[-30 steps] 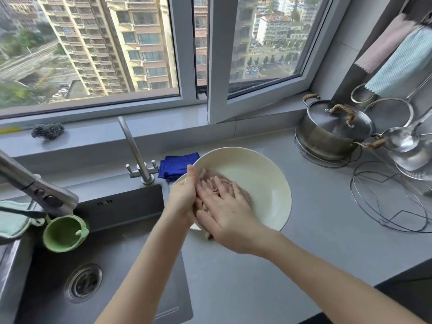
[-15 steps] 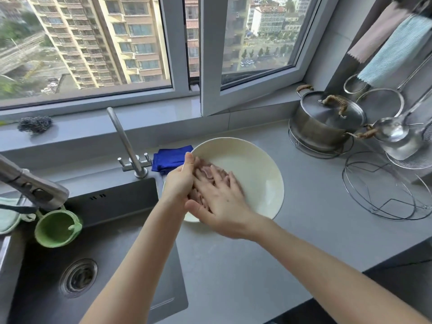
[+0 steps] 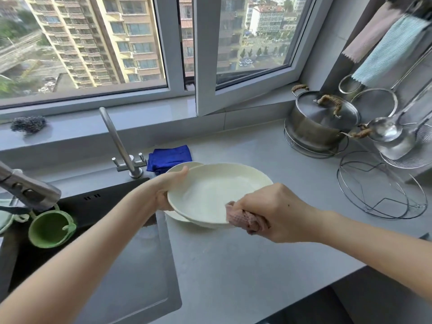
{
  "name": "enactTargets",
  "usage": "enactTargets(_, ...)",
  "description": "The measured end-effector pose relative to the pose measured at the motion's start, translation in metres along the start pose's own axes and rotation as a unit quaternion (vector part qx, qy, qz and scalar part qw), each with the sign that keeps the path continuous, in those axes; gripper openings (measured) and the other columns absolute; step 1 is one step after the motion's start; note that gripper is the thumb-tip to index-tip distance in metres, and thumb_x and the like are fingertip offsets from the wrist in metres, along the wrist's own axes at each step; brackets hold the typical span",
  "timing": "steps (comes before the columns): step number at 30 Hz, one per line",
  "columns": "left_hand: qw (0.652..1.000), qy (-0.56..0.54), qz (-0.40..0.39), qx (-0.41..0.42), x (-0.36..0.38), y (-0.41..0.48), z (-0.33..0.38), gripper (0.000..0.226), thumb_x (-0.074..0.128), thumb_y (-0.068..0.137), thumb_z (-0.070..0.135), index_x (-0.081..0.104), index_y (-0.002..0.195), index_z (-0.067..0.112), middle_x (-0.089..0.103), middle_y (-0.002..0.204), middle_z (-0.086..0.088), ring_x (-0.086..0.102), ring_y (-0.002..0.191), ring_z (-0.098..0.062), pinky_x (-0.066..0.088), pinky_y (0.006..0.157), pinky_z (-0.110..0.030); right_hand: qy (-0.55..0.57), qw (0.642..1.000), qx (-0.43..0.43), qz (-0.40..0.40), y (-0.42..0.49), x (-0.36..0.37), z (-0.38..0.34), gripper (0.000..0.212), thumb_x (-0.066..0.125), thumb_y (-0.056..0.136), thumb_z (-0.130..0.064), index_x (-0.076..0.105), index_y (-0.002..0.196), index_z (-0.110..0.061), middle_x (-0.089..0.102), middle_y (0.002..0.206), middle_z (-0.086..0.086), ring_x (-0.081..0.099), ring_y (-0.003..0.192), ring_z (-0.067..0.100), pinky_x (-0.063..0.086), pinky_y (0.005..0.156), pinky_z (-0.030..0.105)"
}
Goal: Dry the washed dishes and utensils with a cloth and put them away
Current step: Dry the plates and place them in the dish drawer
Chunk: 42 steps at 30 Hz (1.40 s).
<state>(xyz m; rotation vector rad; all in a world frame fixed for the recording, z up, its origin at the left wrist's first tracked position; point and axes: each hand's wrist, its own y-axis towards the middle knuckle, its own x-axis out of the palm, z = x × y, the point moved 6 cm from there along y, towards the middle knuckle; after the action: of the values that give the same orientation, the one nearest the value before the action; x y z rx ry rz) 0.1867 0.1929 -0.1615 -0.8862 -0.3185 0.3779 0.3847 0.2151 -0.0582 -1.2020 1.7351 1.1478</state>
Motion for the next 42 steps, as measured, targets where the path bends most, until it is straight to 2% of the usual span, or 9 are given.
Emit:
enactTargets(6, 0.995, 0.051, -0.076, 0.028, 0.01, -0.011, 0.007, 0.051, 0.046, 0.093, 0.048, 0.05, 0.129, 0.012, 0.059, 0.114, -0.012, 0.061, 0.093, -0.026, 0.057, 0.062, -0.038, 0.264, 0.944, 0.197, 0.022, 0.006, -0.031, 0.024, 0.032, 0.076, 0.061, -0.007, 0.061, 0.082, -0.026, 0.058, 0.072, -0.02, 0.052, 0.067, 0.001, 0.041, 0.063, 0.013)
enactTargets(9, 0.964, 0.164, -0.081, 0.192, 0.018, -0.026, 0.023, 0.066, 0.041, 0.079, 0.066, 0.062, 0.12, 0.019, 0.061, 0.127, -0.004, 0.059, 0.112, -0.019, 0.048, 0.094, -0.037, 0.346, 0.906, 0.243, 0.021, 0.008, -0.037, 0.029, 0.045, 0.078, 0.057, 0.012, 0.06, 0.081, -0.022, 0.059, 0.064, -0.025, 0.053, 0.058, -0.008, 0.039, 0.054, 0.005)
enactTargets(13, 0.881, 0.315, -0.185, 0.301, 0.035, -0.063, 0.031, 0.076, 0.048, 0.06, 0.088, 0.07, 0.082, 0.019, 0.066, 0.082, 0.01, 0.061, 0.078, -0.008, 0.043, 0.077, -0.02, 0.387, 0.875, 0.29, 0.004, 0.007, -0.039, 0.035, 0.046, 0.078, 0.058, 0.018, 0.059, 0.081, -0.017, 0.054, 0.049, -0.017, 0.045, 0.034, 0.001, 0.028, 0.031, 0.009)
enactTargets(17, 0.85, 0.331, -0.27, 0.308, 0.041, -0.077, 0.033, 0.027, 0.087, 0.053, 0.048, 0.074, 0.067, 0.029, 0.065, 0.064, 0.012, 0.06, 0.062, 0.0, 0.046, 0.06, -0.013, 0.431, 0.851, 0.298, 0.02, 0.008, -0.043, 0.046, 0.036, 0.077, 0.051, -0.001, 0.065, 0.075, -0.024, 0.051, 0.055, -0.009, 0.034, 0.033, 0.009, 0.024, 0.03, 0.015)
enactTargets(24, 0.911, 0.153, -0.247, 0.293, 0.041, -0.07, 0.034, 0.061, 0.092, 0.036, 0.048, 0.077, 0.083, 0.012, 0.074, 0.079, -0.006, 0.069, 0.07, -0.017, 0.055, 0.062, -0.025, 0.364, 0.87, 0.29, 0.163, 0.015, -0.048, 0.063, 0.053, 0.081, 0.07, -0.006, 0.057, 0.113, -0.027, 0.063, 0.081, -0.015, 0.052, 0.051, 0.002, 0.041, 0.04, 0.022)
enactTargets(29, 0.933, 0.094, -0.208, 0.276, 0.044, -0.06, 0.028, 0.069, 0.093, 0.037, 0.044, 0.073, 0.089, 0.002, 0.07, 0.087, -0.019, 0.067, 0.074, -0.028, 0.052, 0.071, -0.035, 0.09, 0.914, 0.263, 0.296, 0.026, -0.017, 0.035, 0.069, 0.036, 0.087, -0.071, 0.051, 0.134, -0.024, 0.051, 0.14, -0.003, 0.048, 0.128, 0.017, 0.036, 0.105, 0.04)
enactTargets(36, 0.924, 0.042, -0.178, 0.335, 0.043, -0.06, 0.033, 0.048, 0.087, 0.05, 0.031, 0.074, 0.087, 0.003, 0.072, 0.083, -0.015, 0.067, 0.073, -0.025, 0.054, 0.066, -0.029, -0.103, 0.91, 0.167, 0.366, 0.045, -0.015, 0.022, 0.037, 0.043, 0.091, -0.034, 0.067, 0.117, -0.023, 0.059, 0.131, 0.004, 0.051, 0.124, 0.029, 0.037, 0.103, 0.048)
enactTargets(38, 0.925, 0.026, -0.173, 0.337, 0.042, -0.062, 0.035, 0.037, 0.083, 0.053, 0.025, 0.075, 0.083, 0.004, 0.071, 0.079, -0.012, 0.066, 0.068, -0.024, 0.054, 0.063, -0.028, 0.078, 0.878, 0.236, 0.409, 0.034, -0.029, 0.056, 0.036, 0.043, 0.09, -0.033, 0.065, 0.115, -0.018, 0.066, 0.118, 0.0, 0.063, 0.1, 0.02, 0.047, 0.09, 0.036)
enactTargets(42, 0.924, -0.014, -0.172, 0.342, 0.031, -0.063, 0.047, 0.059, 0.093, 0.036, 0.039, 0.076, 0.083, 0.007, 0.073, 0.079, -0.01, 0.068, 0.069, -0.022, 0.056, 0.066, -0.029, 0.486, 0.687, 0.359, 0.404, 0.006, -0.001, 0.113, 0.042, 0.044, 0.095, -0.037, 0.055, 0.126, -0.011, 0.068, 0.09, 0.002, 0.061, 0.062, 0.013, 0.048, 0.056, 0.023)
